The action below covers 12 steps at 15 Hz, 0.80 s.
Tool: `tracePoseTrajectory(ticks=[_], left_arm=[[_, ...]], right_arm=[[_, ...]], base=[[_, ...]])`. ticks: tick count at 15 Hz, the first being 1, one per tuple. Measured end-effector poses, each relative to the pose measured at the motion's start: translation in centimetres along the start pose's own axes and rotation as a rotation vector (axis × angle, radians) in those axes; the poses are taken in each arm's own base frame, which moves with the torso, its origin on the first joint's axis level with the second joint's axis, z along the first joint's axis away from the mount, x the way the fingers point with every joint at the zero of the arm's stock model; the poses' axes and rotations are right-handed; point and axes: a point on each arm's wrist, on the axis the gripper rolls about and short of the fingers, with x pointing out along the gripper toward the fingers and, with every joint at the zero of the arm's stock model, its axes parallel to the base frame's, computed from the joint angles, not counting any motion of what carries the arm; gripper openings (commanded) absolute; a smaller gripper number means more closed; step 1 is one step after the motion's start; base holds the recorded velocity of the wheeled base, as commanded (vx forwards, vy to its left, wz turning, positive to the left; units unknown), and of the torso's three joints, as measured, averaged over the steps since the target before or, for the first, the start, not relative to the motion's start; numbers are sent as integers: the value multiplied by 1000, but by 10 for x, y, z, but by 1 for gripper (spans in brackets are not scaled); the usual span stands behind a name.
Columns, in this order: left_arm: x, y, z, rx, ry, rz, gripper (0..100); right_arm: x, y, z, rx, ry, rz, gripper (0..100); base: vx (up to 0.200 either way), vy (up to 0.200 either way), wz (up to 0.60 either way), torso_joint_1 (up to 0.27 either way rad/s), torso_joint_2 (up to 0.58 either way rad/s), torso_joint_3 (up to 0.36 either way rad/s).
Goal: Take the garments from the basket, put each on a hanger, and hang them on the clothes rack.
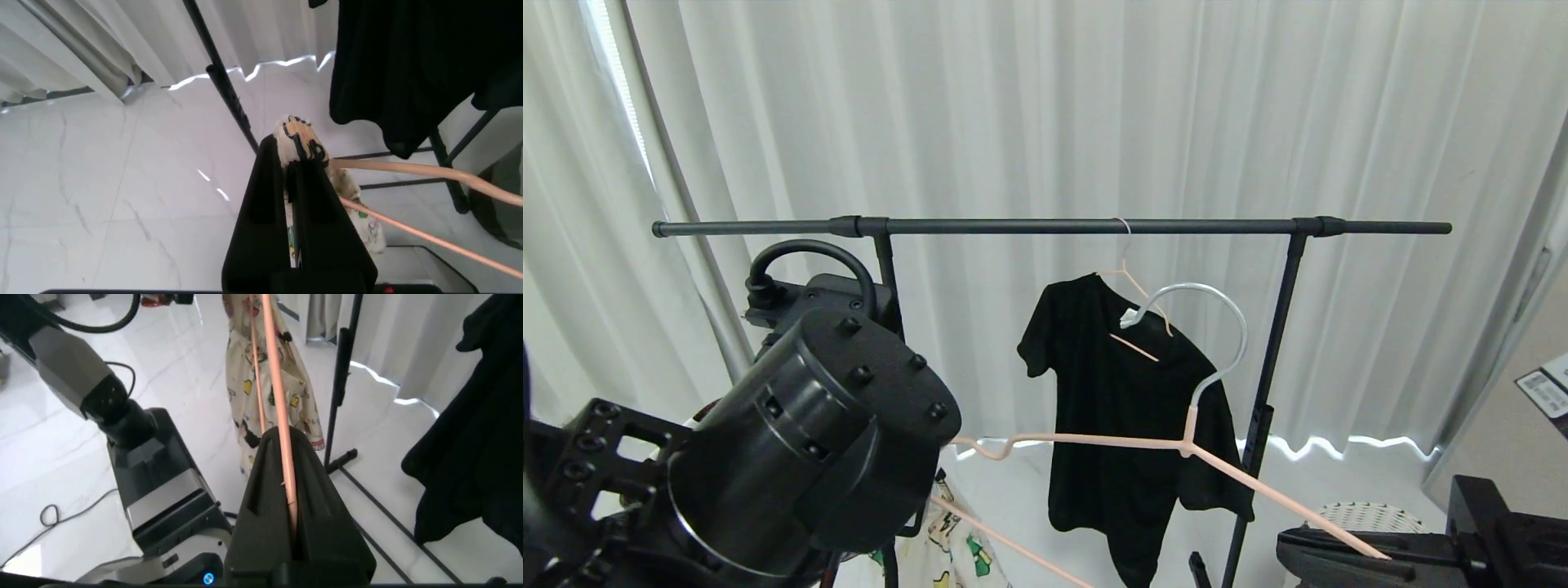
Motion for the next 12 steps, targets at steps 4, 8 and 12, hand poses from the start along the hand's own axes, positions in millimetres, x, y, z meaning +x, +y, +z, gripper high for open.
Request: tracePoseTrajectory(ticks=[4, 8, 12], left_arm=[[8, 8, 3, -28, 14, 42, 0], [8, 11, 4, -38, 19, 36, 0], [7, 11, 4, -40, 17, 35, 0]], right_arm=[[2, 0, -3, 12, 27, 1, 0], [-4, 2, 1, 46, 20, 41, 0], [-5, 3, 4, 46, 4, 44, 0]], base=[[0, 0, 0, 0, 0, 0], [0, 0, 0, 0, 0, 0], [0, 0, 0, 0, 0, 0]])
